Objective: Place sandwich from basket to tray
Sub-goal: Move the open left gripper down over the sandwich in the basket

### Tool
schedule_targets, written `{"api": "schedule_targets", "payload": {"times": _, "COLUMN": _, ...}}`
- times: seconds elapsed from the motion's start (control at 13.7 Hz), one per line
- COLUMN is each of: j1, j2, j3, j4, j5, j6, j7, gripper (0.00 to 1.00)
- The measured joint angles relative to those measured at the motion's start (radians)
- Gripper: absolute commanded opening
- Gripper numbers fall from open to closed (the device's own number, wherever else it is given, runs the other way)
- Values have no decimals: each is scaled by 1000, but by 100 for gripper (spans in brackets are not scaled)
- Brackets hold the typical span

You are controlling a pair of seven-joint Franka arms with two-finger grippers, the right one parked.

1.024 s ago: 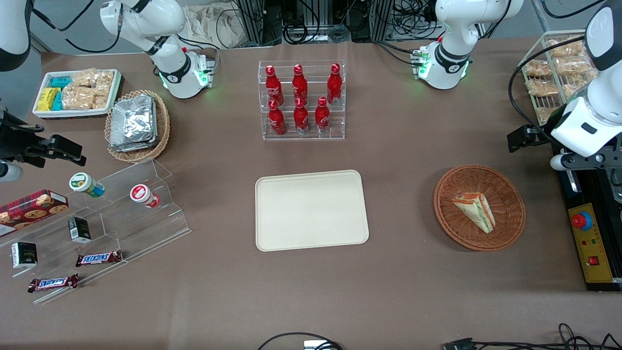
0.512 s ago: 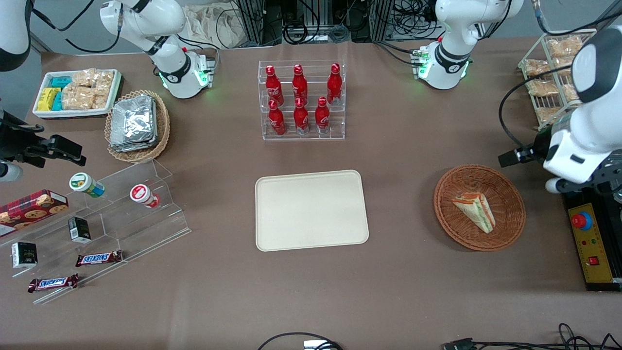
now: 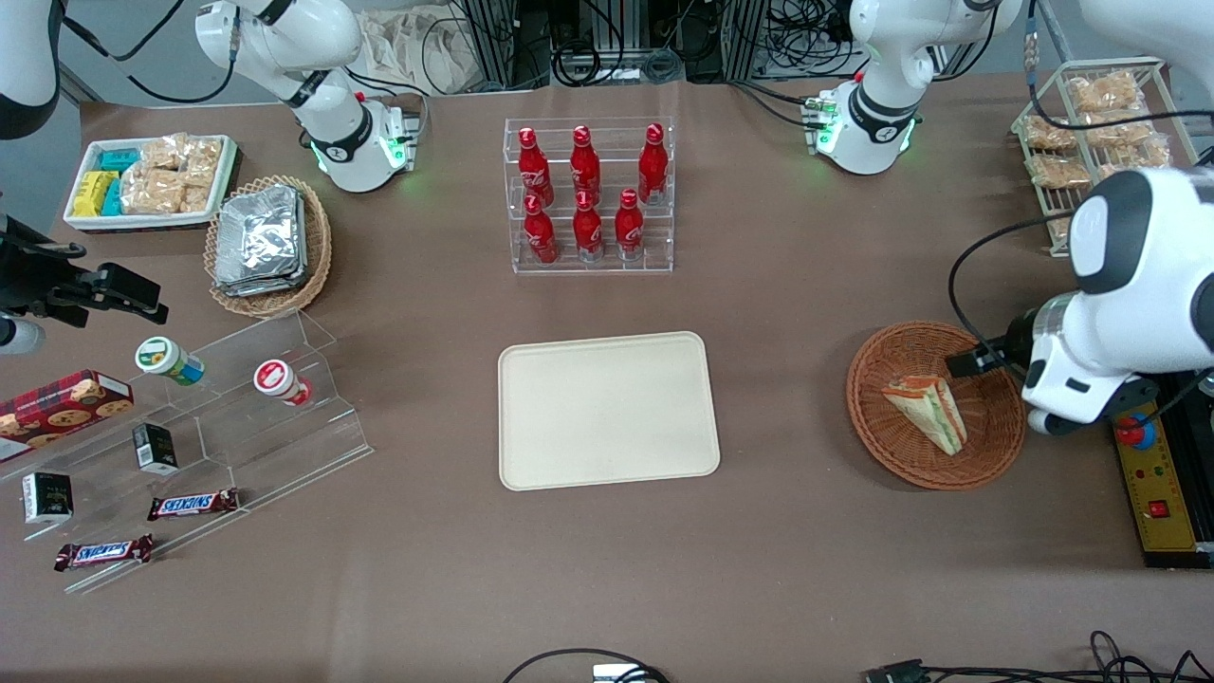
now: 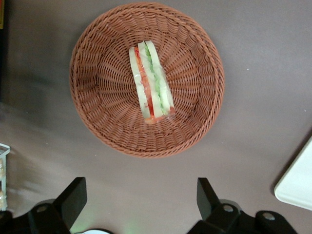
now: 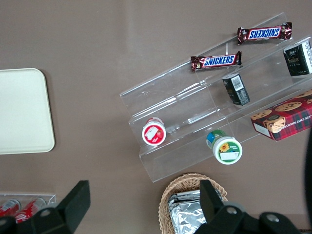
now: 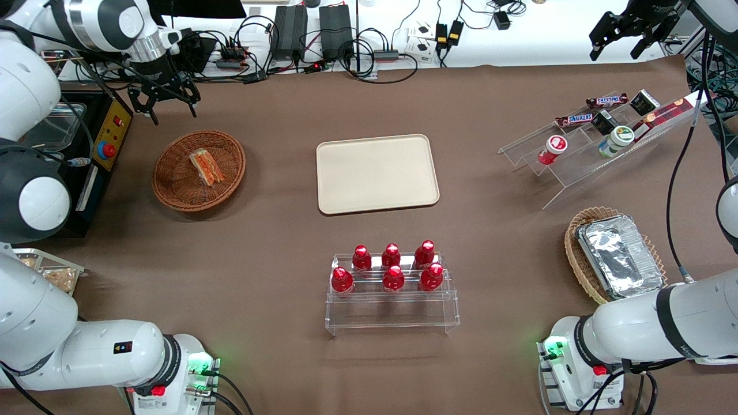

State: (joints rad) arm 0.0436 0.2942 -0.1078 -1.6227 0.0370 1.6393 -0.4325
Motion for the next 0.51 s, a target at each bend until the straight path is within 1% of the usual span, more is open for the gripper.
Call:
{"api": "schedule_targets", "payload": {"times": 0.29, "j1": 38, "j2": 81, "j3": 6, "j4": -1, "j5": 0, "j6": 61, "j7": -2, "gripper": 100}}
{"api": "schedule_targets", "payload": {"times": 0.51, "j1": 40, "j2": 141, "j3": 5, "j4": -2, "j5": -1, "j6": 112, "j7": -2, "gripper": 100}}
